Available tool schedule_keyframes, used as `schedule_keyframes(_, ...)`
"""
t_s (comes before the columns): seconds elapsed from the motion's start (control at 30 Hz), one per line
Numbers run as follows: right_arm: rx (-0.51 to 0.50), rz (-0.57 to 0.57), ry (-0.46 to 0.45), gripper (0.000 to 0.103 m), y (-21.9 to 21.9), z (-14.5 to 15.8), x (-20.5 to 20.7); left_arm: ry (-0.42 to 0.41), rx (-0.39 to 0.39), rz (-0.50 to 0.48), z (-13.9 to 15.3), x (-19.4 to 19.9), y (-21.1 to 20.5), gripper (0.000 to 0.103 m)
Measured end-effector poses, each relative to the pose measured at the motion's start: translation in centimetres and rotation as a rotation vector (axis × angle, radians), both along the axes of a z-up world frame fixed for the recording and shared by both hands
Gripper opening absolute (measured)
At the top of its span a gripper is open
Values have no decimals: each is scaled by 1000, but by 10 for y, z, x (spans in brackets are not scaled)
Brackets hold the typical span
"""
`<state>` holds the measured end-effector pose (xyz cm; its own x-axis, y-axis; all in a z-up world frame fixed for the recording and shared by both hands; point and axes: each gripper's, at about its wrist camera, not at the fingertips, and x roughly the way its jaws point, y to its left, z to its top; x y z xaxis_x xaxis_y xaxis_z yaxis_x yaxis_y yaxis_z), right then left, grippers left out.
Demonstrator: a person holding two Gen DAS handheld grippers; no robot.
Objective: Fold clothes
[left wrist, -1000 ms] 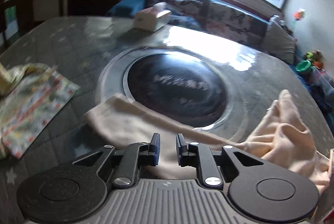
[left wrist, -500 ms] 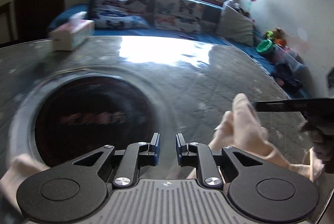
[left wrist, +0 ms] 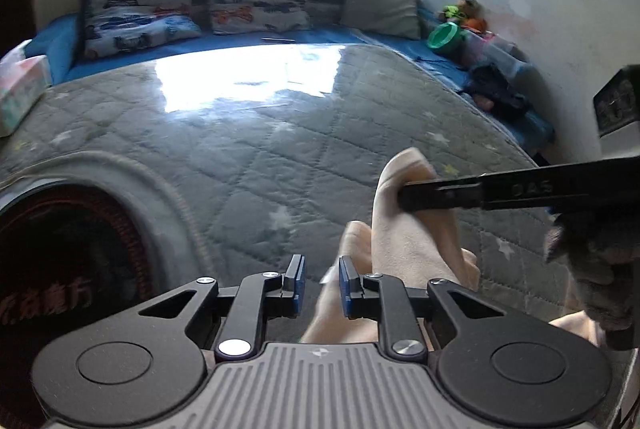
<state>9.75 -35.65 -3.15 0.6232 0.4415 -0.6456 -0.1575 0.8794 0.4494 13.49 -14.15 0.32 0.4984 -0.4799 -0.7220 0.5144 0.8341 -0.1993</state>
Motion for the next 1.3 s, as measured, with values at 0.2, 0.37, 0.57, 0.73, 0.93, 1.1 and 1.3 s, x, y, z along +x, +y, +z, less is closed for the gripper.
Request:
schedule_keyframes(0.2, -112, -25, -72, 6, -10, 23, -32, 2, -15, -50, -5, 6, -14, 35)
schedule_keyframes(0.37, -153, -36, -76, 6, -17, 25, -54, 2, 8, -57, -16, 12, -24, 32)
schedule_keyframes(0.57, -191, -48, -80, 6, -17, 24, -49, -97, 36, -107, -16, -4, -29, 5)
schedule_keyframes(0.73, -242, -55, -121, 6, -11, 29, -34, -217, 6, 43, 12, 0, 4, 4)
schedule_keyframes(0.93, -290, -97, -142, 7, -5, 25, -3, -264, 9, 249, 24, 33, 48, 4)
schedule_keyframes(1.1, -324, -132, -98, 16, -2, 7, 19, -225, 53, 313, 4, 53, 65, 4)
schedule_keyframes(1.3, -335, -42, -118, 18, 10, 6, 16, -204, 71, 305, -12, 64, 67, 4)
